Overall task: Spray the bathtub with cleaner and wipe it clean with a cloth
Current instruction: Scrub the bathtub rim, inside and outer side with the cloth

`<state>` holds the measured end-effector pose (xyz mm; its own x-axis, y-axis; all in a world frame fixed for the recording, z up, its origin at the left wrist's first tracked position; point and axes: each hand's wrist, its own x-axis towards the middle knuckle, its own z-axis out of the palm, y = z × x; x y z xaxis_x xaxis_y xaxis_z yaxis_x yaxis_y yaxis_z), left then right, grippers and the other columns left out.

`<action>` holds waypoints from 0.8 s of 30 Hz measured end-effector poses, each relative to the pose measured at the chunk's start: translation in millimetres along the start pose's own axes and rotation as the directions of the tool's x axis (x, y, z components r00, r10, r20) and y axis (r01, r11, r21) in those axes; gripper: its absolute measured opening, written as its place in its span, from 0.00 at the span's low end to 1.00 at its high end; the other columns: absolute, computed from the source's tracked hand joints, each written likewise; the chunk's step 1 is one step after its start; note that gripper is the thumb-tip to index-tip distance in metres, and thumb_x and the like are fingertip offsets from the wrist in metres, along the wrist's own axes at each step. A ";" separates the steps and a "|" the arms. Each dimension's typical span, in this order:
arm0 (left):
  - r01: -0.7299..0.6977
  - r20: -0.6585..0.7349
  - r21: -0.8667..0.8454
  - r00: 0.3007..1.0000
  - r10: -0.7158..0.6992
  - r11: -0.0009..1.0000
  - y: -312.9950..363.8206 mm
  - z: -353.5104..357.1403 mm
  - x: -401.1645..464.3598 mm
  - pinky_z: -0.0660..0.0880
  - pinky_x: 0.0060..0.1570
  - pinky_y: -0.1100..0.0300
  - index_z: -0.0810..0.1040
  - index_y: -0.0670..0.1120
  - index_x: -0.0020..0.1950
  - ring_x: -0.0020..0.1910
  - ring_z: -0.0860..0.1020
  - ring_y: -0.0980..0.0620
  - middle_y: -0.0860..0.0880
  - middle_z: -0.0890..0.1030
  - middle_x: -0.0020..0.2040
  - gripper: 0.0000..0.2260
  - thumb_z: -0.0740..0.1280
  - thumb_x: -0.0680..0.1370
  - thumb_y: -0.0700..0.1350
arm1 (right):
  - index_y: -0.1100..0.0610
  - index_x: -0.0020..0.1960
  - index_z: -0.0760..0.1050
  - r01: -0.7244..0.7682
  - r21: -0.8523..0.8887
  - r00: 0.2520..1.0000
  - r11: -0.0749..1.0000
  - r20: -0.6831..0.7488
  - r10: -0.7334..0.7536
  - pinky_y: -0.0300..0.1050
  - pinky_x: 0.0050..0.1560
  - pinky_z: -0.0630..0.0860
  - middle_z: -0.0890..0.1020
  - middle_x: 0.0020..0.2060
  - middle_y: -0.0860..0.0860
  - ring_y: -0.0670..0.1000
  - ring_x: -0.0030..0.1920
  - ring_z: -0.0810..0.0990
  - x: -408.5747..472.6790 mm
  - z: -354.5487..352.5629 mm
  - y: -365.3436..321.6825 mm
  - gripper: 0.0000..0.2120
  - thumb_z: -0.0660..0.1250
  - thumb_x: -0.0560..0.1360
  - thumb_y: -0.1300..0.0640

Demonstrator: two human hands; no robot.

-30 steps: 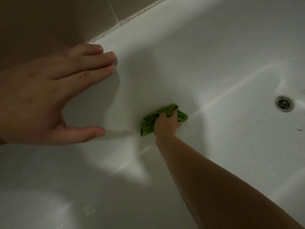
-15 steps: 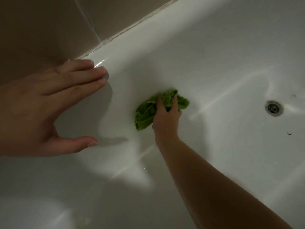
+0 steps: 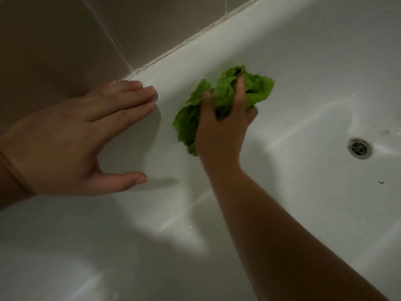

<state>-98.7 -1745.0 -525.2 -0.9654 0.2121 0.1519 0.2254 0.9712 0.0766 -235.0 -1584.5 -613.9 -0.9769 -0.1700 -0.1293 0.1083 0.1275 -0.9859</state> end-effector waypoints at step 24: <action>0.017 0.056 0.110 0.998 -0.023 0.994 9.8 0.8 58.0 0.64 0.75 0.38 0.62 0.35 0.80 0.80 0.62 0.38 0.37 0.63 0.80 0.49 0.64 0.75 0.72 | 0.46 0.83 0.53 -0.105 -0.035 0.989 0.994 0.096 0.108 0.50 0.68 0.72 0.61 0.61 0.51 0.58 0.65 0.71 34.4 -23.6 -19.4 0.37 0.67 0.81 0.45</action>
<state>-152.6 -1723.1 -516.4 -0.9761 0.1956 0.0950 0.1935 0.9806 -0.0300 -275.0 -1569.8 -596.7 -0.9372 -0.2484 -0.2449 0.2042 0.1785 -0.9625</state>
